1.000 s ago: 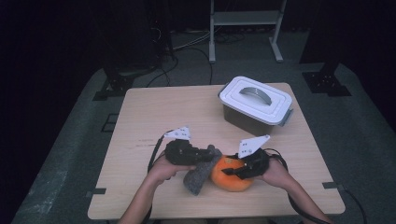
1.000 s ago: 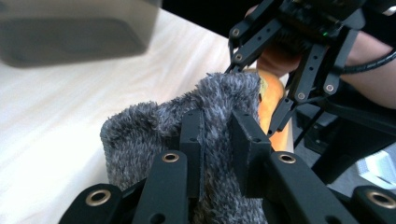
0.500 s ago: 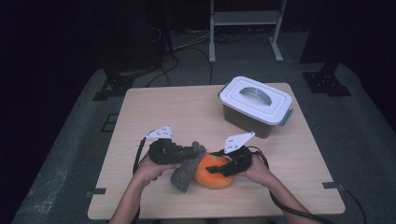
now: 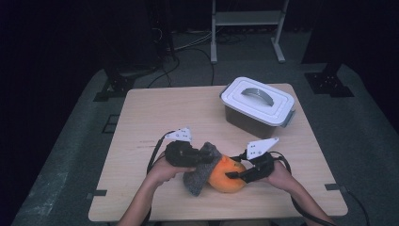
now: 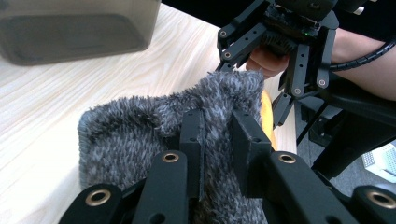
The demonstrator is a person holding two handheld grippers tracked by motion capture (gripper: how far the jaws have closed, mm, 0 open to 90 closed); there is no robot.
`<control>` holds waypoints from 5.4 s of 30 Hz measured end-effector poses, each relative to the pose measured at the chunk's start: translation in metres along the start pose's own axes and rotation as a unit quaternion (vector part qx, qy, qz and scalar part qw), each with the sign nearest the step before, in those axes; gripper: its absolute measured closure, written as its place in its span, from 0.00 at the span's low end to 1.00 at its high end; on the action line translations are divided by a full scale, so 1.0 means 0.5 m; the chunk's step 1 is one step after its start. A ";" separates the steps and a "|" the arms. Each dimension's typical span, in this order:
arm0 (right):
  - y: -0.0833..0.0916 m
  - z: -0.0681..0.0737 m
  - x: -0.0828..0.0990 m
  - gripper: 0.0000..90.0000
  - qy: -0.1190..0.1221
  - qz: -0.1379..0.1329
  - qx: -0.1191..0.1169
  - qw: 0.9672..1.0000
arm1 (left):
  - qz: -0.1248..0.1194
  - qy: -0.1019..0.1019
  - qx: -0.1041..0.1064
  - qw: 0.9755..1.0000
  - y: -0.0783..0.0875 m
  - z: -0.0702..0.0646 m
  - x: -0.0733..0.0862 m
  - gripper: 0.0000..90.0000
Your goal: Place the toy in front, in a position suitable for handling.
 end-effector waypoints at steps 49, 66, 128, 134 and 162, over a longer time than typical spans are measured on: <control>0.006 0.002 -0.011 0.53 0.004 -0.018 -0.027 0.999 | 0.023 -0.040 -0.027 0.999 0.037 -0.021 -0.009 0.84; -0.012 0.034 -0.013 0.54 0.041 -0.001 -0.033 0.999 | 0.038 -0.078 -0.022 0.996 0.020 -0.033 -0.059 0.83; 0.012 0.049 0.020 0.52 0.073 0.045 -0.022 0.996 | 0.054 -0.023 0.027 0.998 0.046 -0.025 0.037 0.84; 0.029 0.026 0.030 0.53 0.038 0.034 -0.017 0.999 | 0.049 -0.010 0.020 0.999 0.048 -0.020 0.064 0.84; 0.017 0.006 0.025 0.47 -0.025 0.028 0.001 0.999 | -0.008 -0.033 0.021 0.999 0.054 -0.028 -0.001 0.88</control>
Point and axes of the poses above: each handheld gripper's, and its own axes: y roughly backward along the jaws, x roughly out of its underside, z roughly to its left, the point moved 6 cm from there along -y, roughly forward along the jaws, and after that the axes turned 9 degrees about -y, right-handed, at the moved point
